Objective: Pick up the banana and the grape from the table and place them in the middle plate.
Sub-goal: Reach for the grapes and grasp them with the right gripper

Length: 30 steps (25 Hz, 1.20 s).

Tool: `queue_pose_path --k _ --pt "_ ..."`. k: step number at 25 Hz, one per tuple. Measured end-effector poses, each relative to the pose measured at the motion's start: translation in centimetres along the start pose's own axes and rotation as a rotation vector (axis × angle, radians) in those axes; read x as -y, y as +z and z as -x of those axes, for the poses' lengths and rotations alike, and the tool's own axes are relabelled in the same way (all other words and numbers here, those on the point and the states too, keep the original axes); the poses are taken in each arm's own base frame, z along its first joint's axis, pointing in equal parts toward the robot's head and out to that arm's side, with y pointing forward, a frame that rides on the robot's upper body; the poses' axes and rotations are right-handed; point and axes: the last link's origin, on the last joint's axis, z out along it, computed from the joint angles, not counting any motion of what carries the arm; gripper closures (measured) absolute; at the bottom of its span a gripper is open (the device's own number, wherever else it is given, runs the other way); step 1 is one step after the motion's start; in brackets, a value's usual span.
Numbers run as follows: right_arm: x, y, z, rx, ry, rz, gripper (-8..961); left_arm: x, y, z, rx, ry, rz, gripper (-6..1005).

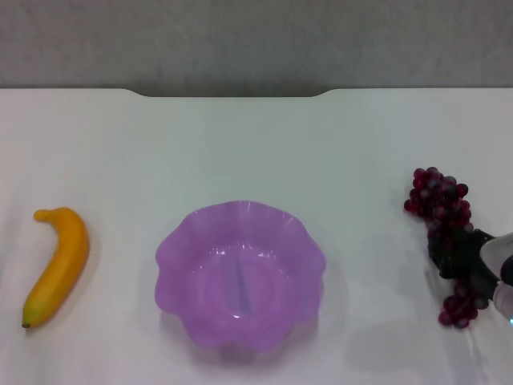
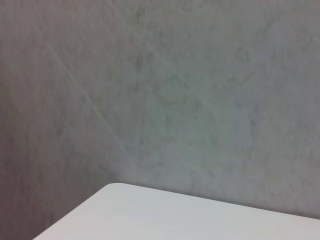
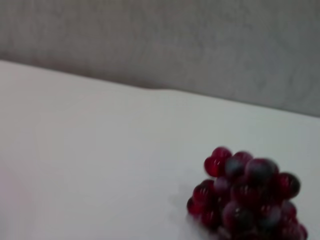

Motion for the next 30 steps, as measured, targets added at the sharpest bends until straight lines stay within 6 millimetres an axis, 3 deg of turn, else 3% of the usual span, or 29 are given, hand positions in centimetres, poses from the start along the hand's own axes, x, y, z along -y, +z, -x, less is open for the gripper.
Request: queue_pose_path --k 10,16,21,30 --pt "-0.8 0.2 0.4 0.01 -0.02 0.029 377 0.2 -0.1 0.1 0.003 0.002 -0.003 136" --pt "-0.6 0.5 2.2 0.087 -0.004 0.023 175 0.2 -0.1 0.1 0.003 0.002 -0.003 138" --pt "-0.2 1.0 3.5 0.114 0.011 0.008 62 0.2 -0.1 0.1 0.003 0.003 -0.004 136" --pt "0.8 0.6 2.3 0.084 0.043 -0.033 64 0.6 -0.3 0.2 0.005 0.003 -0.014 137"
